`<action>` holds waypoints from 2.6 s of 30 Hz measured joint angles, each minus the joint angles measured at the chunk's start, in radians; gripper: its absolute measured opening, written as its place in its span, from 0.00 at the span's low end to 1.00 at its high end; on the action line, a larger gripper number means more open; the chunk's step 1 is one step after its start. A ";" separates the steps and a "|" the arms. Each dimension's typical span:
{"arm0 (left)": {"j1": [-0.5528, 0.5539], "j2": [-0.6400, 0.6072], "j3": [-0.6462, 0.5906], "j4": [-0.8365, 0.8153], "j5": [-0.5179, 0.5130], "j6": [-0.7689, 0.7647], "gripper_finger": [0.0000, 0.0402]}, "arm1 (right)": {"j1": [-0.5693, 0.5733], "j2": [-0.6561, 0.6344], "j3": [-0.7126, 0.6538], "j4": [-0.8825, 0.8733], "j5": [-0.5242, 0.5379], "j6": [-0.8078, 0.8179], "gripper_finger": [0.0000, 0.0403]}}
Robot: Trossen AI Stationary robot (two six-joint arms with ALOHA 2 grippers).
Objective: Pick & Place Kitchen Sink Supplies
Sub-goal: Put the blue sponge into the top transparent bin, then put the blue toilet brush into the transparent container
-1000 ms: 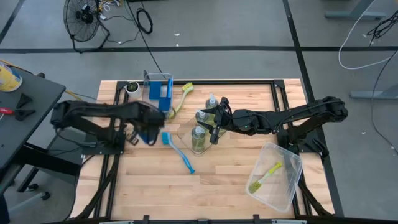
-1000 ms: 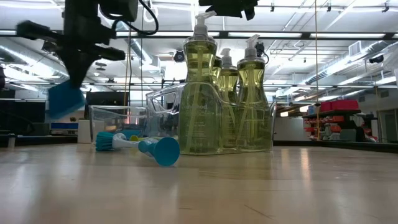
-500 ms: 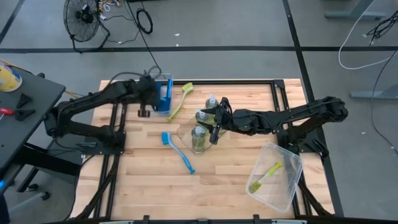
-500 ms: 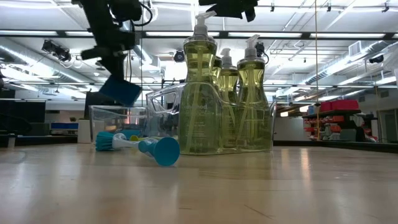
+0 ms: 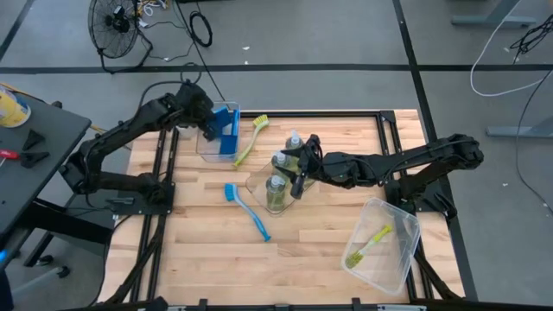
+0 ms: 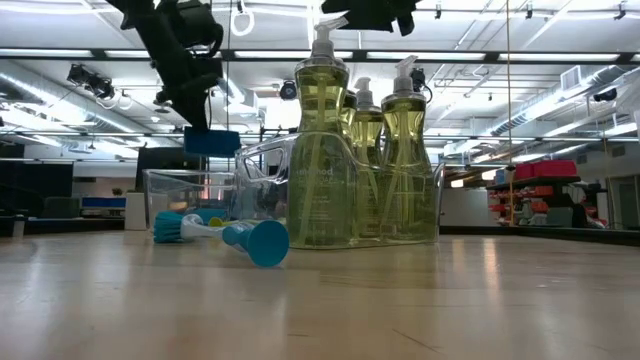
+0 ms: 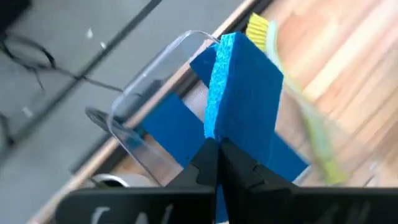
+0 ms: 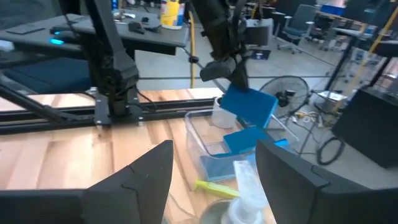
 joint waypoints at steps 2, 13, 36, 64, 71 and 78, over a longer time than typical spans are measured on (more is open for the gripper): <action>0.006 0.000 0.000 0.000 0.004 -0.111 0.02 | -0.001 0.000 0.000 0.000 0.018 -0.001 0.57; 0.007 0.000 0.000 -0.007 -0.022 -0.491 0.02 | -0.001 0.000 0.000 -0.006 0.029 -0.004 0.57; 0.004 0.000 0.000 -0.010 0.009 -0.555 0.44 | 0.000 0.000 0.000 -0.006 0.030 0.023 0.57; -0.218 0.000 0.000 0.121 0.286 -0.612 0.41 | 0.014 -0.110 0.000 -0.076 0.018 0.108 0.57; -0.312 0.000 0.000 0.237 0.330 -0.665 0.28 | 0.014 -0.175 0.000 -0.190 -0.057 0.236 0.57; -0.407 -0.007 -0.001 0.292 0.365 -0.671 0.16 | 0.014 -0.205 0.000 -0.272 -0.132 0.285 0.57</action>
